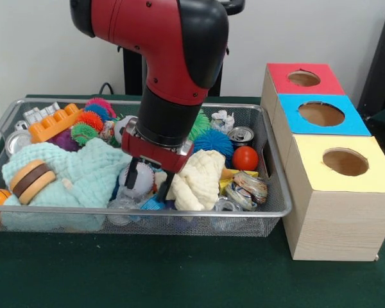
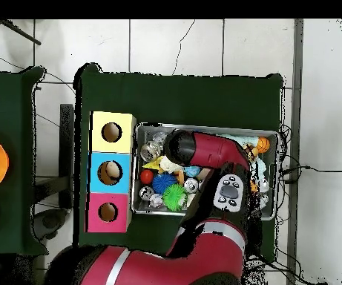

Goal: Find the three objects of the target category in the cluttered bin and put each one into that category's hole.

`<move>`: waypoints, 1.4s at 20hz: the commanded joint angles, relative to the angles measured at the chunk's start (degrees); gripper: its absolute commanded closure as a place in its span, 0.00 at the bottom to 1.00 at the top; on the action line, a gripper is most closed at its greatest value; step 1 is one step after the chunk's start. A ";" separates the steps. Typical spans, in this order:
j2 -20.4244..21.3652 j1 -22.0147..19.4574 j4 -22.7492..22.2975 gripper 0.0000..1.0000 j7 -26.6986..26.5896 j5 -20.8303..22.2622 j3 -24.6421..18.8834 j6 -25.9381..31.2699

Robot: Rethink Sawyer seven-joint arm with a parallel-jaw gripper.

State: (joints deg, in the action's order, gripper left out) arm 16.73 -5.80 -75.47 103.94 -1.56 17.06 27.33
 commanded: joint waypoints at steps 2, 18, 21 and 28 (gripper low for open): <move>-6.02 -2.10 3.56 0.00 4.68 0.05 -7.41 -1.82; -4.17 -4.02 4.13 0.00 0.58 1.41 -8.46 1.38; -2.69 -4.15 4.63 0.00 -0.33 1.50 -8.20 4.14; -0.84 -4.68 8.69 0.00 -2.52 1.96 -7.66 11.59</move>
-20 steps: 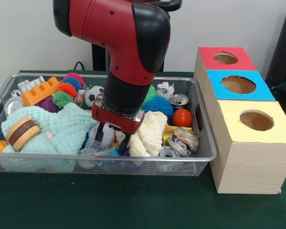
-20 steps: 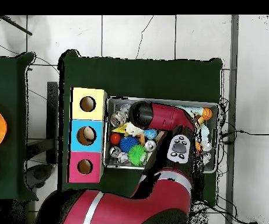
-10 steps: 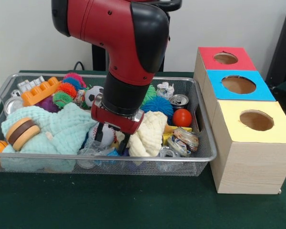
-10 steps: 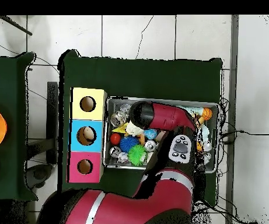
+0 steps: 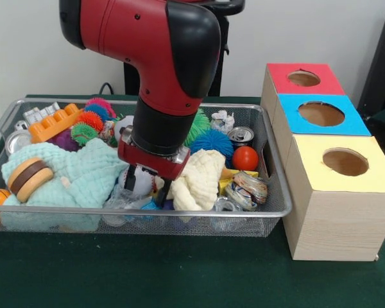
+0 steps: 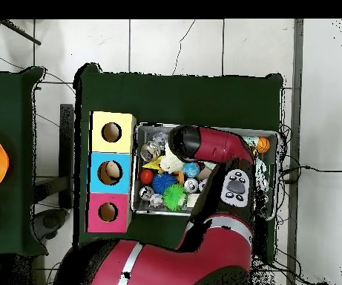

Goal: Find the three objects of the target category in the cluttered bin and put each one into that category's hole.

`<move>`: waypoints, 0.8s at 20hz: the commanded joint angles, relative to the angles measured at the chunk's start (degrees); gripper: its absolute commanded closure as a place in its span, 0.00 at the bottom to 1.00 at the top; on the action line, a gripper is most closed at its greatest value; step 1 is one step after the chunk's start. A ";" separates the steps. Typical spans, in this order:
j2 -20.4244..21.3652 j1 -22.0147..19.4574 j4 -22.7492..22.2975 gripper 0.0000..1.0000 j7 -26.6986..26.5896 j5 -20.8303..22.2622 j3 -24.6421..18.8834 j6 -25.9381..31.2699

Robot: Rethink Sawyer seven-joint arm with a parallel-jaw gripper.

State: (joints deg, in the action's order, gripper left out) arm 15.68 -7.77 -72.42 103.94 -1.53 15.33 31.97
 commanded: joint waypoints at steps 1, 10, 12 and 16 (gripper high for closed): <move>0.74 -2.66 5.61 0.00 -2.61 2.03 -5.84 7.77; 5.86 -1.40 0.32 0.00 -2.35 2.95 -5.16 9.05; 6.78 -0.89 -0.89 0.00 -1.94 3.11 -4.89 8.92; 6.43 -0.30 -0.63 0.00 -1.44 3.49 -4.96 8.42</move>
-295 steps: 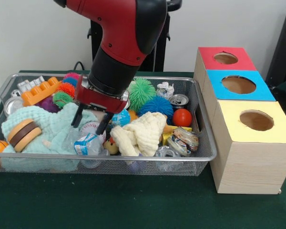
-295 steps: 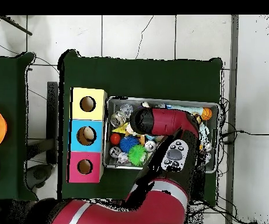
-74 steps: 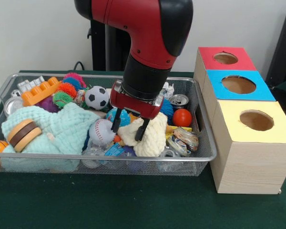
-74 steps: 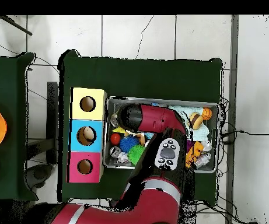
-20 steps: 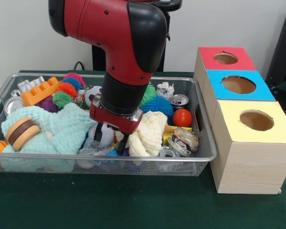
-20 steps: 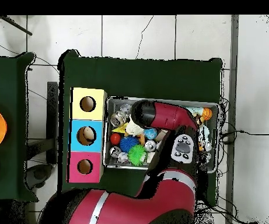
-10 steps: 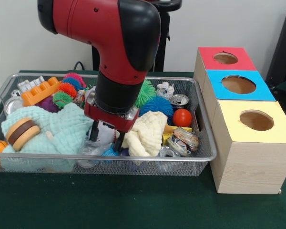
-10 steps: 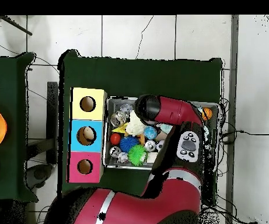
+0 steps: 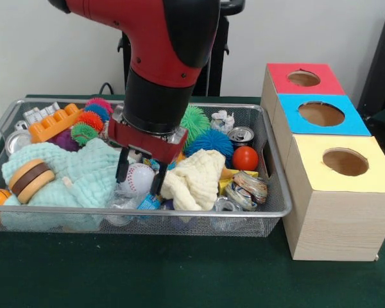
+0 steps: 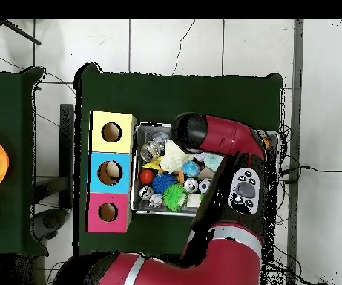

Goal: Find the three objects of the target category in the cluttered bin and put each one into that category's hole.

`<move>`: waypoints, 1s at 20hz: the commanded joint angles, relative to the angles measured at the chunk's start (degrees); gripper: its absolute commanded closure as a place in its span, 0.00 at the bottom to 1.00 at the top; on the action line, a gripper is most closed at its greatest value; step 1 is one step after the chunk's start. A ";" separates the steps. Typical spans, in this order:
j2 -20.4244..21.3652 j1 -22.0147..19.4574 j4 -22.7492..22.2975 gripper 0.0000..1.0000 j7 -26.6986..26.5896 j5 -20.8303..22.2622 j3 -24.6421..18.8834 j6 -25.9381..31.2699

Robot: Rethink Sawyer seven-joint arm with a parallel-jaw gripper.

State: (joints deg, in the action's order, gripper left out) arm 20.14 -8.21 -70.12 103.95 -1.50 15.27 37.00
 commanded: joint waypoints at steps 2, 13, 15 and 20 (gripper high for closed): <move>1.36 0.57 -1.63 0.00 -1.47 3.85 -4.73 3.61; -3.15 -1.83 4.30 0.00 -10.19 7.17 -10.19 2.50; -3.69 -2.83 4.94 0.00 -11.85 7.88 -11.93 2.92; -4.14 -4.62 5.22 0.00 -13.42 9.73 -14.96 3.47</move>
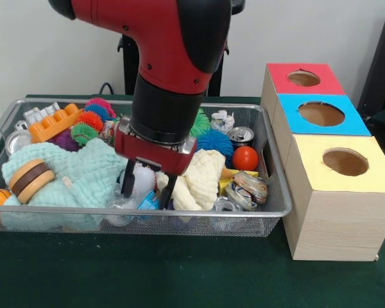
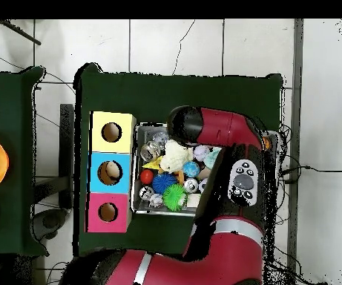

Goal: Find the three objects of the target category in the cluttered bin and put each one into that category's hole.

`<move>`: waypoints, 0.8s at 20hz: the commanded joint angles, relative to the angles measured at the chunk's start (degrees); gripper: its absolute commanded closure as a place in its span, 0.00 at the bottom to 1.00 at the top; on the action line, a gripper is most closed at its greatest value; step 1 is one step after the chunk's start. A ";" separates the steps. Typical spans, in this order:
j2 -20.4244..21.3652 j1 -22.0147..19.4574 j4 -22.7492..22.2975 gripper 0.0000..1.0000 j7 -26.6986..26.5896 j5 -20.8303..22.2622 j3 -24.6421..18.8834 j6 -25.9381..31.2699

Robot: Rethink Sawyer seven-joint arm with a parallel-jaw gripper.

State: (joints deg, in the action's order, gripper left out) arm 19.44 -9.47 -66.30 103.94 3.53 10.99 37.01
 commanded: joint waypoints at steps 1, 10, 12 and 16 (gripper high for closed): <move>-3.59 -3.77 1.67 0.00 -14.12 5.28 -11.31 3.13; -2.87 -6.35 3.16 0.00 -18.24 10.82 -15.56 4.97; -2.97 -6.73 4.20 0.00 -18.77 11.99 -16.32 5.53; -2.75 -7.74 4.24 0.00 -19.46 14.07 -17.98 5.96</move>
State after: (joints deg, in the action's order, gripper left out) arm 17.63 -15.10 -63.57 103.81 12.38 0.57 37.01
